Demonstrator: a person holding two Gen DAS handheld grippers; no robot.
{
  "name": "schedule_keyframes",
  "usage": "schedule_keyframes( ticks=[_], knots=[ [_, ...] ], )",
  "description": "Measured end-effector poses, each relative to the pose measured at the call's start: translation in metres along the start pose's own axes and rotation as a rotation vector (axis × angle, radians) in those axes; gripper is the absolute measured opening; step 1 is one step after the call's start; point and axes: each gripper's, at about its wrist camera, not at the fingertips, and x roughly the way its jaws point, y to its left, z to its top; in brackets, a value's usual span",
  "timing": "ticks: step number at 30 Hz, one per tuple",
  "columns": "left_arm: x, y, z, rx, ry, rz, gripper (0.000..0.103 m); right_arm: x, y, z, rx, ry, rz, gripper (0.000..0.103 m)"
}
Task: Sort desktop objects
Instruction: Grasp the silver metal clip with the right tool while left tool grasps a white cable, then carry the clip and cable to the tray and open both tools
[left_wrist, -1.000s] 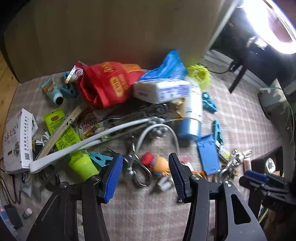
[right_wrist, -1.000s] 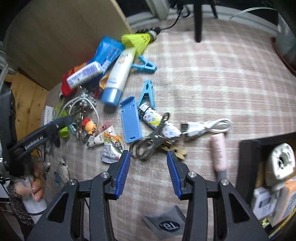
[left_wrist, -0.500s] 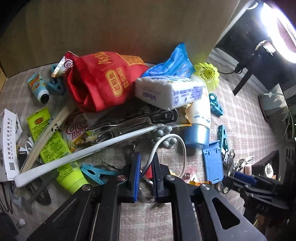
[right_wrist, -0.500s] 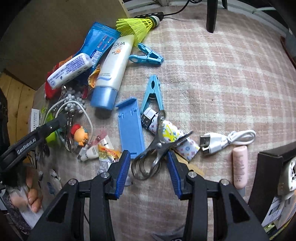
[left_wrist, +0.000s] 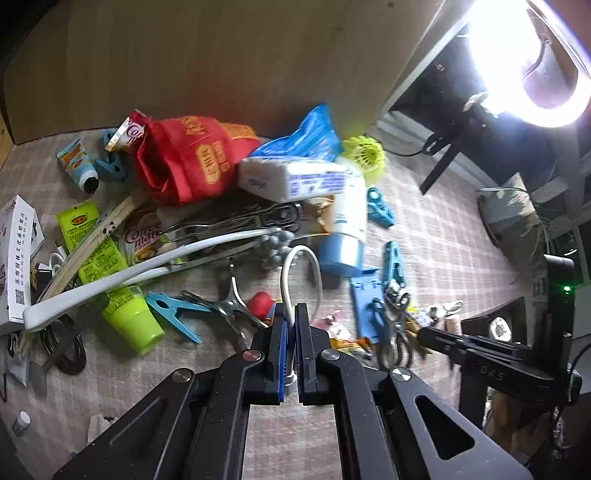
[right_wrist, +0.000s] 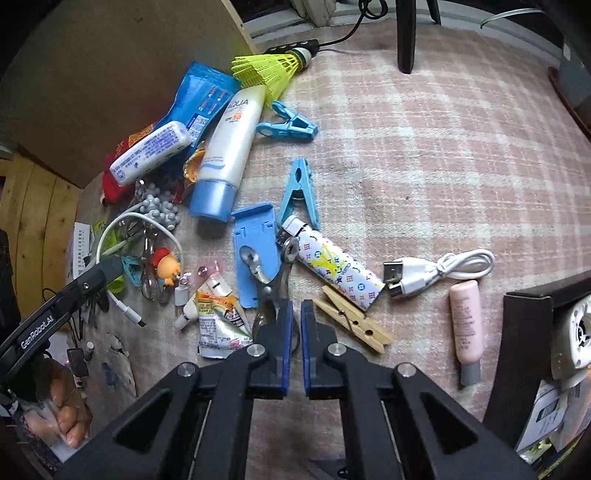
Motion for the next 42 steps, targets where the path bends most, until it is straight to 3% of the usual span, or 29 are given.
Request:
schedule_keyframes(
  ticks=[4,9,11,13,20,21,26,34,42],
  knots=[
    [-0.004,-0.01,-0.001,0.01,-0.014,0.008,0.003,0.001,0.017,-0.003,-0.064,0.0,-0.025,0.034],
    [-0.01,-0.006,-0.001,0.004,-0.016,-0.003,0.003,0.022,0.038,-0.003,-0.133,0.033,-0.11,0.035],
    [-0.012,-0.006,0.0,0.007,-0.019,-0.01,0.003,0.032,0.037,-0.002,-0.131,0.039,-0.14,0.034],
    [-0.017,-0.008,-0.001,0.011,-0.026,-0.024,0.003,0.035,0.039,0.0,-0.122,0.026,-0.137,0.024],
    [-0.037,-0.021,-0.006,0.021,-0.052,-0.086,0.003,-0.002,0.021,-0.009,-0.117,-0.027,-0.062,0.022],
    [-0.041,-0.028,-0.006,0.037,-0.058,-0.09,0.003,-0.008,0.019,-0.011,-0.118,-0.034,-0.063,0.001],
    [-0.05,-0.059,-0.007,0.103,-0.076,-0.119,0.003,-0.032,0.001,-0.019,-0.102,-0.07,-0.053,0.002],
    [-0.059,-0.089,-0.013,0.169,-0.074,-0.146,0.003,-0.036,-0.013,-0.04,-0.089,-0.064,-0.055,0.002],
    [-0.056,-0.134,-0.032,0.255,-0.033,-0.199,0.003,-0.1,-0.064,-0.063,-0.019,-0.126,-0.099,0.003]
  ],
)
